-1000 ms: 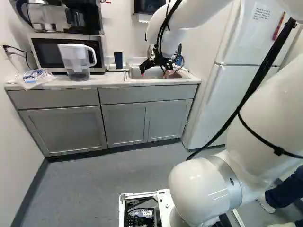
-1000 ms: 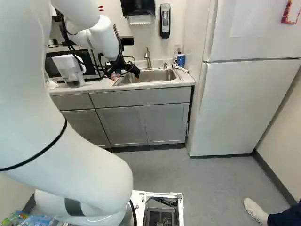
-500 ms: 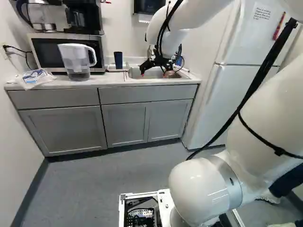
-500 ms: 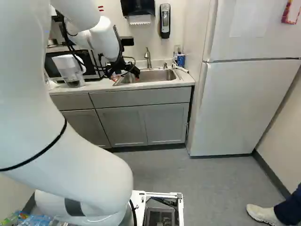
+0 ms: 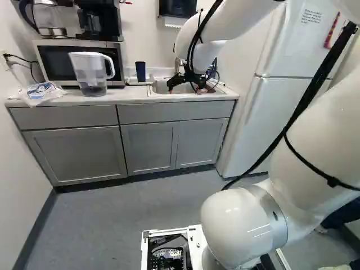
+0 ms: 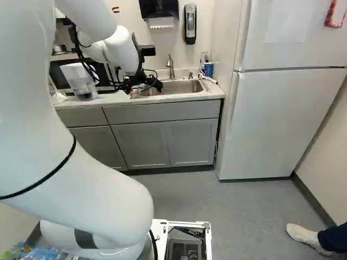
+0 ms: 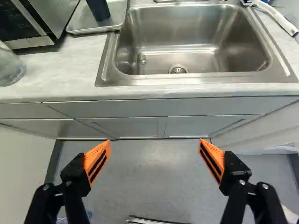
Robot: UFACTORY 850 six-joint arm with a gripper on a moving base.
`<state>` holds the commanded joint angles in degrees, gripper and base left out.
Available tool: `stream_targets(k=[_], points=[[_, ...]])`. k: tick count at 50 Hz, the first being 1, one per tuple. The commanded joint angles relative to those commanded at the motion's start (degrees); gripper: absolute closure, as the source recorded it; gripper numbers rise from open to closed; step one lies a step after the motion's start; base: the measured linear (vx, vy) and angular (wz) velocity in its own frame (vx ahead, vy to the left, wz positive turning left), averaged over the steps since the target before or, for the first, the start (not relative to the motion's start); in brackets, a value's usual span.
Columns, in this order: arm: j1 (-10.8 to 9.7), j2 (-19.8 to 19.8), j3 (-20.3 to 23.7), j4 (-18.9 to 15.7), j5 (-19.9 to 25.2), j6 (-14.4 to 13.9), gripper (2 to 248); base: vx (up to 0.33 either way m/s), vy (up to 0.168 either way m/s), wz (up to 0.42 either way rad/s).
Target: Rinse the cup and place it in the tray
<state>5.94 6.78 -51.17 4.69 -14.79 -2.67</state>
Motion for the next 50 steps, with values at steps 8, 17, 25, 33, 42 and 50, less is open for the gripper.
stream_targets(k=[8, 17, 25, 33, 42, 50], points=[[-0.22, 0.35, 1.74, -0.18, 2.45, 0.10, 3, 0.000, 0.000, 0.000], [-0.52, 0.81, 4.05, -0.41, 5.69, 0.23, 3, 0.000, 0.000, 0.000], [-0.83, 1.28, 6.42, -0.65, 9.00, 0.37, 3, 0.000, 0.000, 0.000], [-1.18, 1.83, 9.14, -0.93, 12.83, 0.53, 3, 0.000, 0.000, 0.000], [-1.61, 2.49, 12.48, -1.27, 17.52, 0.72, 3, 0.000, 0.000, 0.000], [-2.03, 3.15, 15.77, -1.60, 22.12, 0.91, 3, 0.000, 0.000, 0.000]])
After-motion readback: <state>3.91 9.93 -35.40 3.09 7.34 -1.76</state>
